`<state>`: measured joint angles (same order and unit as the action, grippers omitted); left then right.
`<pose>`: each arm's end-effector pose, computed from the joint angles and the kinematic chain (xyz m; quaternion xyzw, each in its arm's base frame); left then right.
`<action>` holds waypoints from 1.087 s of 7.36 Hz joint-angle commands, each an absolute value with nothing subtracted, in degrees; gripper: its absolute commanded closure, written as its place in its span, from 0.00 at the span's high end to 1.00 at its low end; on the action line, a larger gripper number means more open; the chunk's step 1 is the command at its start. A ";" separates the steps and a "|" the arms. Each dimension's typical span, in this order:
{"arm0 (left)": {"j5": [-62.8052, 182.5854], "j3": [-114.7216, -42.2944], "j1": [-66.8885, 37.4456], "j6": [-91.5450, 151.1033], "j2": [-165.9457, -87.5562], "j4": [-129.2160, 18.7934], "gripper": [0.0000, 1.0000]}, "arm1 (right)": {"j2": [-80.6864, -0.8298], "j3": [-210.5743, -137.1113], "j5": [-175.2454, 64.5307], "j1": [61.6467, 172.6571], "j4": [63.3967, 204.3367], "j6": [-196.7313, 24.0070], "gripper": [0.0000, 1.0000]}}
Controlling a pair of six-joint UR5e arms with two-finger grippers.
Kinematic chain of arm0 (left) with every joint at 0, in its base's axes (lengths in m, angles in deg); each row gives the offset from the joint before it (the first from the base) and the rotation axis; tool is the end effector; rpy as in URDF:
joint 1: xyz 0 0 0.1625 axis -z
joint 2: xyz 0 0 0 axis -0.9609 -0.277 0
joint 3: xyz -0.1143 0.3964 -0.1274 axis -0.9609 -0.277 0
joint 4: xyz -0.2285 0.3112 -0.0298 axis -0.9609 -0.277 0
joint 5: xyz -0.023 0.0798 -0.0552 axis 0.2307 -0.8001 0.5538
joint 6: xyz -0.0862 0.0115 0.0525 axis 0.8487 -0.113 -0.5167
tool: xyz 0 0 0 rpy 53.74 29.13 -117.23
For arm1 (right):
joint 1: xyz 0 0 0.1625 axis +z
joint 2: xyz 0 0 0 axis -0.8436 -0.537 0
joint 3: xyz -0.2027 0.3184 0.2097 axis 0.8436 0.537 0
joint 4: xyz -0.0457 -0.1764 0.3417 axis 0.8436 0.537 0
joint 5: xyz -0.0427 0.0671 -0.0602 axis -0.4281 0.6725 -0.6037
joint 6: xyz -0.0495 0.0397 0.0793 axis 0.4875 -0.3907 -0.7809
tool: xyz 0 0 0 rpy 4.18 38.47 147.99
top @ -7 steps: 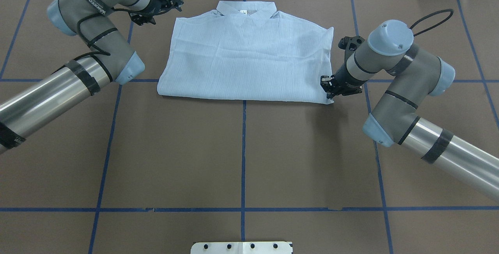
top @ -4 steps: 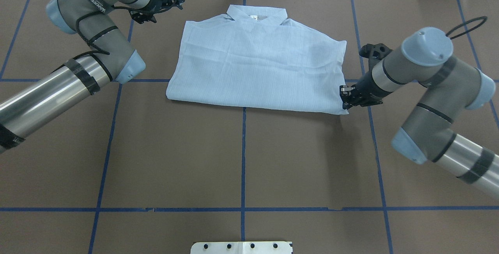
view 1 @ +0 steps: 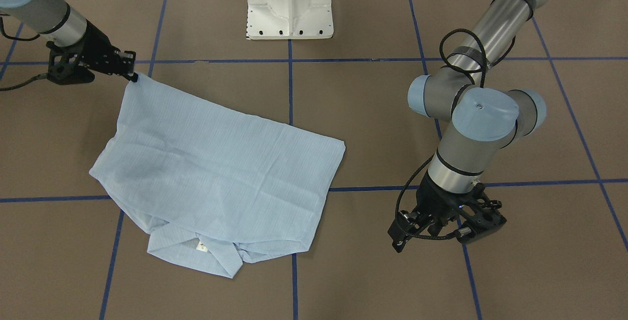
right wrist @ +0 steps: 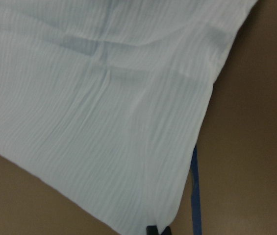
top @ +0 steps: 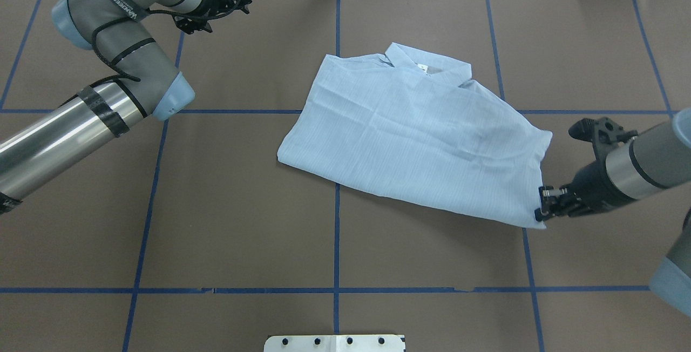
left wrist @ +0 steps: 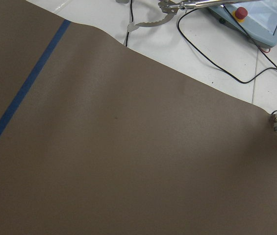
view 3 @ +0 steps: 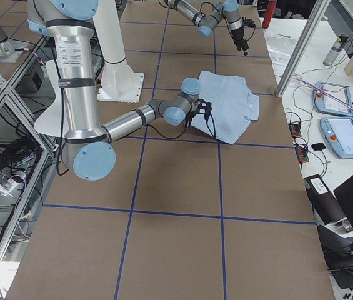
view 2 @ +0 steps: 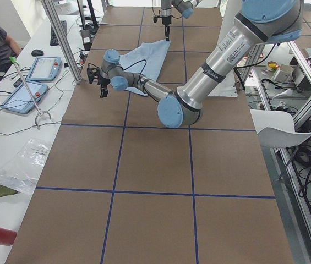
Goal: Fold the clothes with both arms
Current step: 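Drag the folded shirt toward the robot with the right gripper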
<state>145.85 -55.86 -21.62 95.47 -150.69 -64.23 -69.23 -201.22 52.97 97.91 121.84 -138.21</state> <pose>0.3897 -0.6724 0.3090 0.1285 0.4742 -0.2484 0.8348 -0.2607 -0.3087 0.4320 -0.0838 -0.4882 -0.0002 0.8687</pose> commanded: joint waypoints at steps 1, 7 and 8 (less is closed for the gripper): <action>145.85 -56.88 -21.62 95.47 -149.96 -64.18 0.99 | -75.27 -210.02 59.42 87.55 121.72 -139.37 0.00; 146.29 -68.80 -27.05 97.30 -143.82 -62.17 0.99 | -63.26 -208.83 54.43 85.24 121.46 -149.67 1.00; 146.20 -72.67 -31.16 102.01 -143.55 -58.85 0.99 | -59.84 -206.90 53.90 90.17 121.46 -149.40 1.00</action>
<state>146.24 -67.97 -26.94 97.83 -144.50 -62.03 -63.86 -208.95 54.97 84.14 121.46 -149.61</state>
